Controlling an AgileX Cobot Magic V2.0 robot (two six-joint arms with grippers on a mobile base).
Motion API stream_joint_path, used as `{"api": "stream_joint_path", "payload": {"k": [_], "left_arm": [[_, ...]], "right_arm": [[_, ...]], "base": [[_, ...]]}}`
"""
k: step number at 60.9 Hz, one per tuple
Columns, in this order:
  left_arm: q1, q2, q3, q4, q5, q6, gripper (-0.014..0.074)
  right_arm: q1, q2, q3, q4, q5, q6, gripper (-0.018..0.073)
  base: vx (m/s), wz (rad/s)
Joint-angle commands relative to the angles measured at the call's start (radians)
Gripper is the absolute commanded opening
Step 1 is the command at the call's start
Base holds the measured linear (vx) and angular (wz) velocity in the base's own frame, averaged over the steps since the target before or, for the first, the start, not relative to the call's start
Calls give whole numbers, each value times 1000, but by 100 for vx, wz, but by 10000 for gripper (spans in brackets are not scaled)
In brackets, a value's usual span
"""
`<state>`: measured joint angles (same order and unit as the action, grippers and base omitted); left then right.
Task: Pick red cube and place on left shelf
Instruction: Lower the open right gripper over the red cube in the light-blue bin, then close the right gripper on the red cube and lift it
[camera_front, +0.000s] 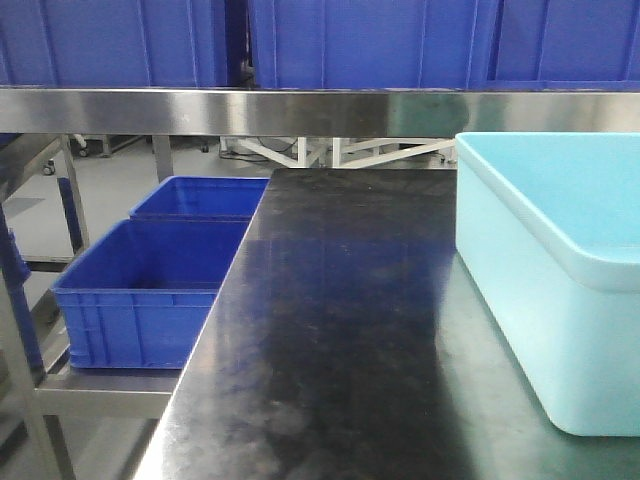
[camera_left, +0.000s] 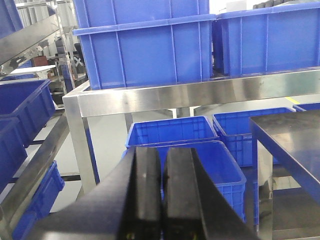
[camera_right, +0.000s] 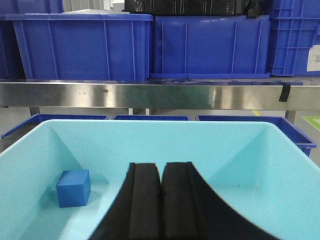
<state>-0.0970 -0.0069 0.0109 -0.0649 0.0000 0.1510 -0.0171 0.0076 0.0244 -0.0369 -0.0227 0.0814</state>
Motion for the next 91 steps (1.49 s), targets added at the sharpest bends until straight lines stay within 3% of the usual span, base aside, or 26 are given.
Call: {"api": "stream_joint_path", "payload": {"k": [1,25,30,36,41,53,91], "left_arm": [[-6,8,22,-2,-84,2,106],[-6,8,22,-2,-84,2,106],[-6,8,22,-2,-84,2,106],[-6,8,22,-2,-84,2,106],[-6,8,22,-2,-84,2,106],[-6,8,22,-2,-84,2,106],[-6,8,22,-2,-84,2,106]], "right_arm": [[3,84,-71,0,-87,-6,57],[3,649,-454,0,-71,-6,83],[3,751,-573,27,63,30,218],[3,863,-701,37,247,37,468],[3,945,-774,37,371,37,585],[3,1080,-857,37,489,37,580],[3,1280,-855,37,509,37,580]], "base": [[0,0],[0,0],[0,0],[0,0],[0,0],[0,0],[0,0]]}}
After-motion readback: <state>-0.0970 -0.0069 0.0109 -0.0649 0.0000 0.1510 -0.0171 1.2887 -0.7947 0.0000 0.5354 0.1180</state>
